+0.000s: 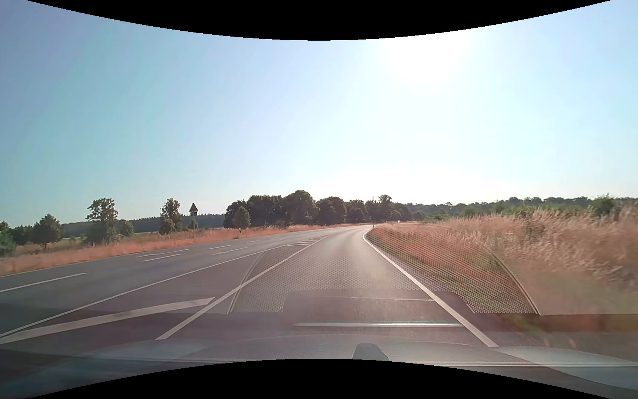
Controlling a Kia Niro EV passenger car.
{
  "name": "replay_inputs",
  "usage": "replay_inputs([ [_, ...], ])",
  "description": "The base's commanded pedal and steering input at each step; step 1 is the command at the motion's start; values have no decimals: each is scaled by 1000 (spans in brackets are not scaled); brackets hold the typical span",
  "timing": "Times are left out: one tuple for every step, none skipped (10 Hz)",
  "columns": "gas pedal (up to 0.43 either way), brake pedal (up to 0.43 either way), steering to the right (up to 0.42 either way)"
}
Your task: Follow the waypoints while adhering to traffic rules and regulations
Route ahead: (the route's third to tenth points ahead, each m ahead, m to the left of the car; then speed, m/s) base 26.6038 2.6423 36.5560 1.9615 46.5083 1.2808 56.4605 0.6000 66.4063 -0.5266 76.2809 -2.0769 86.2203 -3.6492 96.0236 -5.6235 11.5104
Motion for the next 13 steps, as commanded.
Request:
replay_inputs([
  [220,0,-1],
  [220,0,-1],
  [220,0,-1],
  [220,0,-1],
  [220,0,-1],
  [220,0,-1],
  [220,0,0],
  [220,0,0],
  [220,0,0],
  [220,0,0],
  [220,0,0],
  [220,0,0],
  [220,0,0],
])
